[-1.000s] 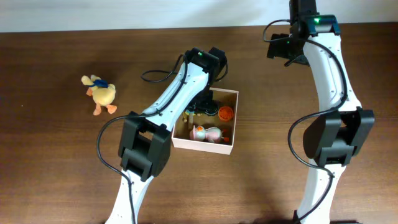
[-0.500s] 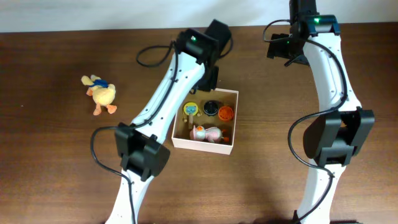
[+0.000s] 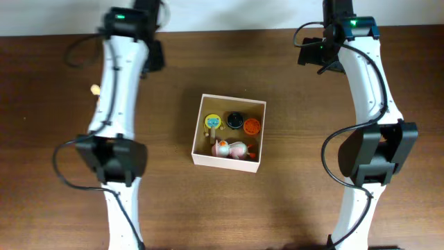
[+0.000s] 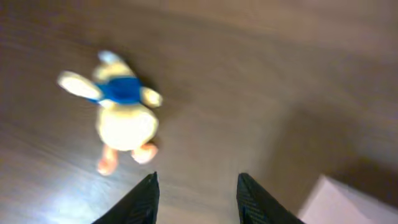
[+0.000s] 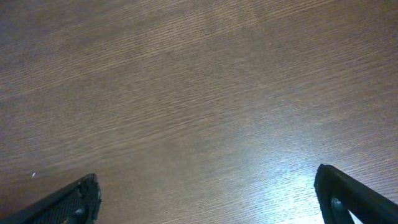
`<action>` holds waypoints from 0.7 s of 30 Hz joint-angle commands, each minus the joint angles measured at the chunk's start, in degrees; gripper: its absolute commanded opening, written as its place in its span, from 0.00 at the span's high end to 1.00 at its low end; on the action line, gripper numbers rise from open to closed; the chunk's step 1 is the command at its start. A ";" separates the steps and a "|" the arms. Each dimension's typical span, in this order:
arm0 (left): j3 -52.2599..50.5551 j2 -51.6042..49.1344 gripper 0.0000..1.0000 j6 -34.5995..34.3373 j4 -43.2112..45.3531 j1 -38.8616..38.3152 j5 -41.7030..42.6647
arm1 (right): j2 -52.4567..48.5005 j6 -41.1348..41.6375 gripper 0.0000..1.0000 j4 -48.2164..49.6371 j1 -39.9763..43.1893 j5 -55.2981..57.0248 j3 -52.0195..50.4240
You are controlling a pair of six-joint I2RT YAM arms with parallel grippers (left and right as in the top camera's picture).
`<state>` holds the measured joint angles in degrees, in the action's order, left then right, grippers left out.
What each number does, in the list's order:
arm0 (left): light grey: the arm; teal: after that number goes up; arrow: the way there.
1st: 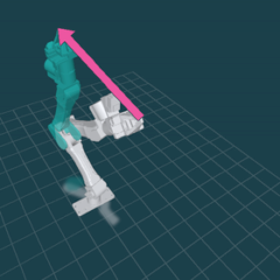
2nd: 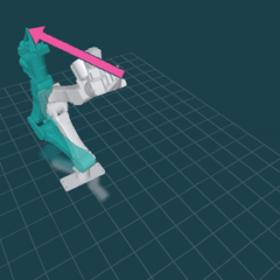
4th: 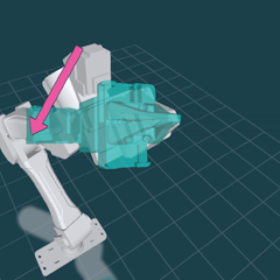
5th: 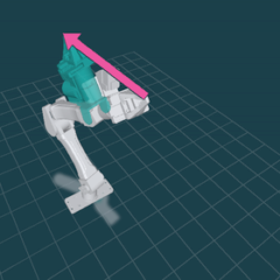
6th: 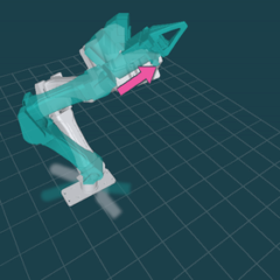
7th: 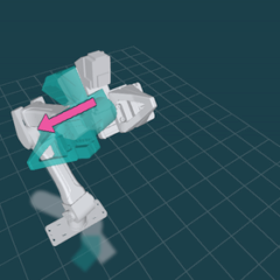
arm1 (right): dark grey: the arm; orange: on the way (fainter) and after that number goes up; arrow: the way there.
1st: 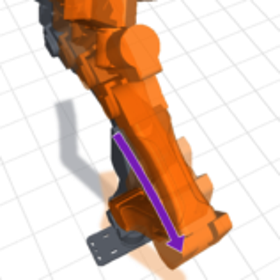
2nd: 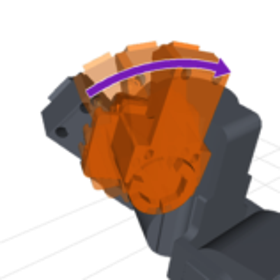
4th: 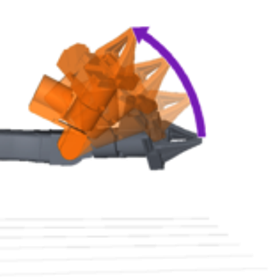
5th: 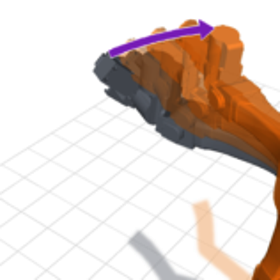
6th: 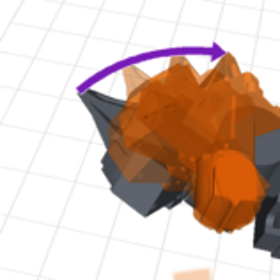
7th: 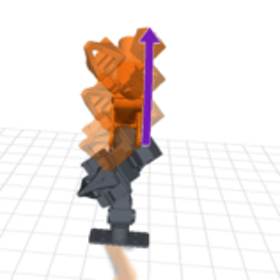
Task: Pack container
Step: 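Raise the left gripper and move it to the yellow plush duck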
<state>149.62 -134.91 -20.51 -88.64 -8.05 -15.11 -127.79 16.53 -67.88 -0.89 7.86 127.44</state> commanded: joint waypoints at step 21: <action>-19.45 -0.33 0.58 1.99 23.41 15.10 -0.33 | -0.22 0.48 0.01 -0.02 0.15 0.09 -0.28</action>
<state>132.14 -134.91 -19.22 -67.55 6.59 -15.29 -127.79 16.51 -67.88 -0.89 7.84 127.44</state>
